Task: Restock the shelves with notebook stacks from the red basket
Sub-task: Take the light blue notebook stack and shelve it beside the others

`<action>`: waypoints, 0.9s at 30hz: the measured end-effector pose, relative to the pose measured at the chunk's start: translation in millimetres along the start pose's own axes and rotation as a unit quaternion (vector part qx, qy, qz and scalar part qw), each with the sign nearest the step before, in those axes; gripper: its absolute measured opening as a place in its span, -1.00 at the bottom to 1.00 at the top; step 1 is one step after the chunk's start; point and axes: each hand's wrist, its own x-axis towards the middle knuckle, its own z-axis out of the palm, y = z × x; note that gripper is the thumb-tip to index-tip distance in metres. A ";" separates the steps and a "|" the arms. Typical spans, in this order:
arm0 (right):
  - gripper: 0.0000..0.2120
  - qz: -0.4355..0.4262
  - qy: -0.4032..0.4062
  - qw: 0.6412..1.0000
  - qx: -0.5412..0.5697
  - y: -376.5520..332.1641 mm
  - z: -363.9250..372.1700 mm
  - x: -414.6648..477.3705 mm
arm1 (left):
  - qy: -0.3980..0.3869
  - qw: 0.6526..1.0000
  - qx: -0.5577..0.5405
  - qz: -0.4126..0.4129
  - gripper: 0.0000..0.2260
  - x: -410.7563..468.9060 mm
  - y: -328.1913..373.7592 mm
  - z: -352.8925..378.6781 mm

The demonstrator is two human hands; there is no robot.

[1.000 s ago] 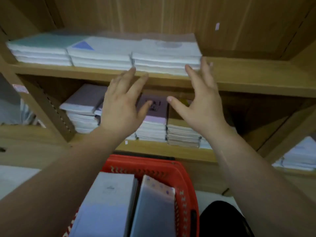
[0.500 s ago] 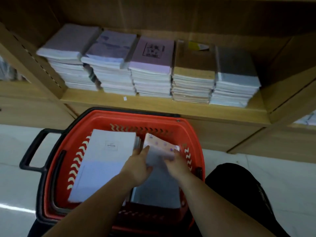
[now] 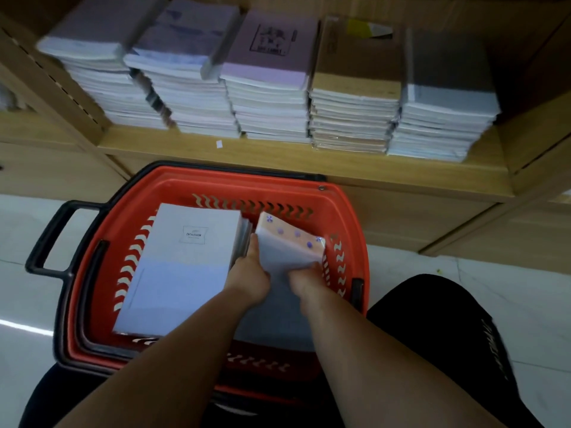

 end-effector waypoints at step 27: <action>-0.39 -0.140 0.006 0.985 0.100 -22.6 -2.2 -70.2 | 0.025 0.904 -0.424 0.054 -0.37 -62.6 -8.7 -84.1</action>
